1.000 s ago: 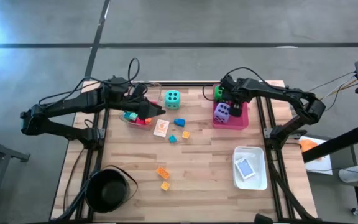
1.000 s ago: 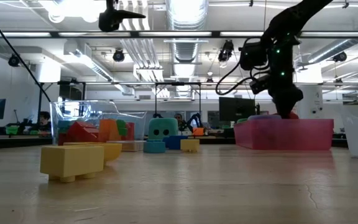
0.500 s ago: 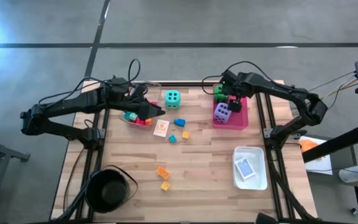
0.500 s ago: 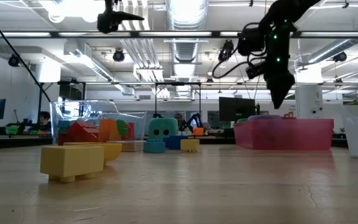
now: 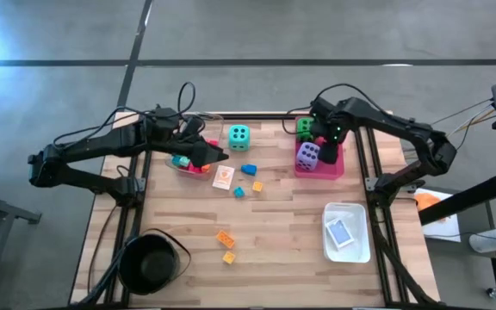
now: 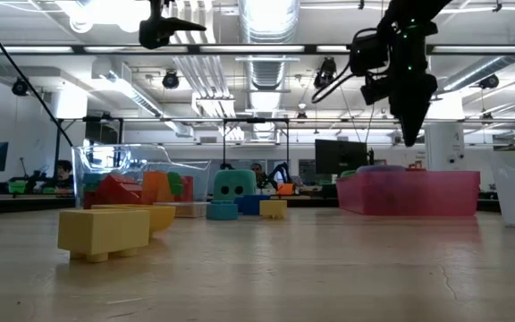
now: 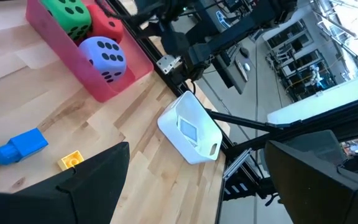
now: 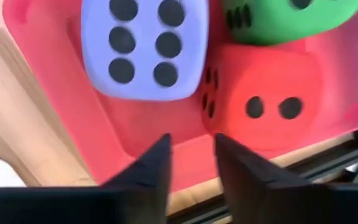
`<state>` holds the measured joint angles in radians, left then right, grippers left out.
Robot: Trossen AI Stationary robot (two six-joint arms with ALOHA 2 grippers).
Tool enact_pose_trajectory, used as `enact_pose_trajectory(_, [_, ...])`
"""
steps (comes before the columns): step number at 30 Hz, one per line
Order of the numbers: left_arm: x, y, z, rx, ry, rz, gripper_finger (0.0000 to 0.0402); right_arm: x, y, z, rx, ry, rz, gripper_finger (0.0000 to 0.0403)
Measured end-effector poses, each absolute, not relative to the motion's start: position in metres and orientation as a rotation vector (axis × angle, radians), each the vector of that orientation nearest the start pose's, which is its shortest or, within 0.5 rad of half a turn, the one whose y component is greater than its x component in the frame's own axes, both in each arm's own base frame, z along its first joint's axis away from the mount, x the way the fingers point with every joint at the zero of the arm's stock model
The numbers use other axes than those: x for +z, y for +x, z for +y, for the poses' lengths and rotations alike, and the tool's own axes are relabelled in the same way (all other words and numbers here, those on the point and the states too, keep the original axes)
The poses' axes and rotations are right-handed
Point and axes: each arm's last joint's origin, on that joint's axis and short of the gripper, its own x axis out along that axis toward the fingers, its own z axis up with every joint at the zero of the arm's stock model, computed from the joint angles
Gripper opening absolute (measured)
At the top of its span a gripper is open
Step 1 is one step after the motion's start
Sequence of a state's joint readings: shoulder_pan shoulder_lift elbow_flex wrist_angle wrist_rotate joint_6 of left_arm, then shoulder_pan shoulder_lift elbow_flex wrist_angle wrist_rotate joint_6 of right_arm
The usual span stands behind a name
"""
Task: Pick & Place Toys
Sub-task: Put the red die into the pink bin
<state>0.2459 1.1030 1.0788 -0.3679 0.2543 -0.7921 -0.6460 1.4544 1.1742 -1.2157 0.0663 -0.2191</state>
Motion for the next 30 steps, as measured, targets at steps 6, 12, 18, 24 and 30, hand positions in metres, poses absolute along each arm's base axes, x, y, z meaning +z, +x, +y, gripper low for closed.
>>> enact_pose_trajectory(6, [0.357, 0.231, 0.05, 0.143, -0.877, 0.366, 0.0373, 0.234, 0.198, -0.152, -0.414, 0.327, 1.518, 0.0017])
enact_pose_trajectory(12, [0.357, 0.231, 0.05, 0.143, -0.878, 0.366, 0.0373, 0.213, 0.198, -0.157, -0.457, 0.334, 1.568, 0.0008])
enact_pose_trajectory(18, [0.356, 0.23, 0.05, 0.144, -0.88, 0.366, 0.0373, 0.206, 0.195, -0.164, -0.53, 0.269, 1.571, 0.0008])
enact_pose_trajectory(24, [0.356, 0.231, 0.05, 0.144, -0.881, 0.366, 0.0373, 0.202, 0.192, -0.171, -0.565, 0.255, 1.549, 0.0008])
enact_pose_trajectory(30, [0.357, 0.23, 0.05, 0.144, -0.881, 0.366, 0.0373, 0.202, 0.19, -0.176, -0.648, 0.2, 1.557, 0.0008])
